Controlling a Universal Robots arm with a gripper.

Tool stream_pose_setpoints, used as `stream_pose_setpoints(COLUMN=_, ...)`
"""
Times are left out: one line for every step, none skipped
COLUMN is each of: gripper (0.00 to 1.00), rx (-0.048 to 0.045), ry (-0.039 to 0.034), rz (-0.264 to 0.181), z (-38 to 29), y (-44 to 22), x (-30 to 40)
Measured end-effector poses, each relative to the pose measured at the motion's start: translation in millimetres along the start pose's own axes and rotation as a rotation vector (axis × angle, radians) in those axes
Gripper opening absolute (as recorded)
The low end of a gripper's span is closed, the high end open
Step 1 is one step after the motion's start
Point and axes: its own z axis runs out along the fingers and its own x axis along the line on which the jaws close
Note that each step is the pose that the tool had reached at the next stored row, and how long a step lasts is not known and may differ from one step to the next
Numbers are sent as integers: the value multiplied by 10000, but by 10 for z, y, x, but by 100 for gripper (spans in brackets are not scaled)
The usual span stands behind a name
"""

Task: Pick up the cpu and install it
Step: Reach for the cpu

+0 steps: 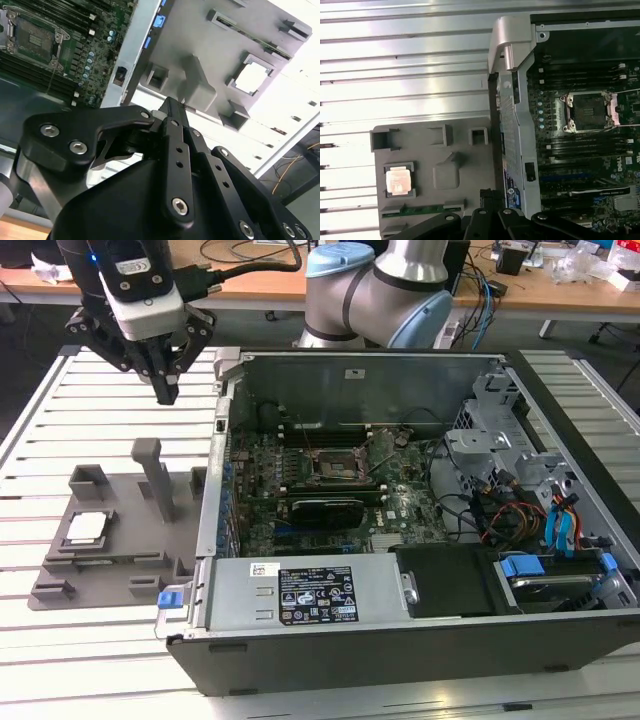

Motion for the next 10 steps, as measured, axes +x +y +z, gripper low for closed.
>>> stream_pose_setpoints(gripper=11, rx=0, ry=0, rz=0, z=0, y=-2, x=21)
stream_pose_setpoints(gripper=11, rx=0, ry=0, rz=1, z=-1, y=-3, x=38)
stream_pose_setpoints(gripper=11, rx=0, ry=-1, rz=0, z=-1, y=-5, x=64)
stream_pose_setpoints(gripper=11, rx=0, ry=0, rz=0, z=-2, y=-6, x=84)
stream_pose_setpoints(gripper=11, rx=0, ry=0, rz=-1, z=-2, y=-9, x=122)
stream_pose_setpoints(gripper=11, rx=1, ry=0, rz=0, z=-4, y=-12, x=158)
stream_pose_setpoints(gripper=11, rx=1, ry=0, rz=-1, z=-5, y=-14, x=192)
stream_pose_setpoints(gripper=11, rx=0, ry=0, rz=0, z=-5, y=-18, x=236)
stream_pose_setpoints(gripper=11, rx=0, ry=0, rz=1, z=-5, y=-20, x=264)
stream_pose_setpoints(gripper=11, rx=1, ry=0, rz=0, z=-6, y=-21, x=281)
